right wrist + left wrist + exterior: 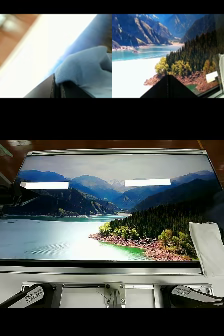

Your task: Fold the shirts.

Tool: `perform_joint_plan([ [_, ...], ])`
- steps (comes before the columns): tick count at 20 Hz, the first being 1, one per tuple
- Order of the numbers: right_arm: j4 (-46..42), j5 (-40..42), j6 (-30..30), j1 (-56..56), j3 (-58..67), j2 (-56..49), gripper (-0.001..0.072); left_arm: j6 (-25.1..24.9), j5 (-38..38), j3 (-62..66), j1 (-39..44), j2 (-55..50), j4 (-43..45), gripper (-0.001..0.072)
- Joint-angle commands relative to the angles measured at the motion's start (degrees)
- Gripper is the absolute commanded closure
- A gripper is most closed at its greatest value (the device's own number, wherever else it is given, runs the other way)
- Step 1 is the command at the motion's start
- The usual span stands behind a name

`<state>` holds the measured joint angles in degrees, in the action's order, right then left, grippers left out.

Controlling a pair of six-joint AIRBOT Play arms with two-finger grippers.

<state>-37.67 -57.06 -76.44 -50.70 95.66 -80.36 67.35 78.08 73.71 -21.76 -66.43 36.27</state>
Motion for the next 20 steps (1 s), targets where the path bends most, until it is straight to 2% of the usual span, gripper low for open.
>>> perform_joint_plan([
  [1,8.7,10.3,4.8,5.7,0.1,-1.0,0.0648,0.0,0.1,0.0,0.0,0.0,0.0,0.0667],
  [3,8.9,12.3,7.8,7.4,0.1,-1.0,0.0648,0.0,0.1,0.0,0.0,0.0,0.0,0.0667],
  [6,3.6,8.0,8.1,6.8,0.1,-0.9,0.0648,0.0,0.1,0.0,0.0,0.0,0.0,0.0667],
  [11,-19.1,-13.3,2.1,3.8,0.1,-0.5,0.0648,-0.1,0.0,0.0,0.0,0.0,0.0,0.0667],
  [13,-28.6,-19.4,-0.7,2.1,0.1,0.0,0.0648,-0.3,-0.2,0.0,0.0,0.0,0.0,0.0667],
  [16,-36.0,-28.0,-1.2,0.2,0.1,0.2,0.0647,-0.7,-1.5,0.0,0.0,0.0,0.0,0.0667],
  [18,-38.8,-32.0,-4.2,-0.7,0.1,0.2,0.0647,-0.7,-2.2,0.0,0.0,-0.1,0.0,0.0667],
  [20,-46.8,-38.5,-6.0,-0.6,0.0,0.2,0.0647,-0.7,-2.2,0.0,0.0,-0.3,0.0,0.0667],
])
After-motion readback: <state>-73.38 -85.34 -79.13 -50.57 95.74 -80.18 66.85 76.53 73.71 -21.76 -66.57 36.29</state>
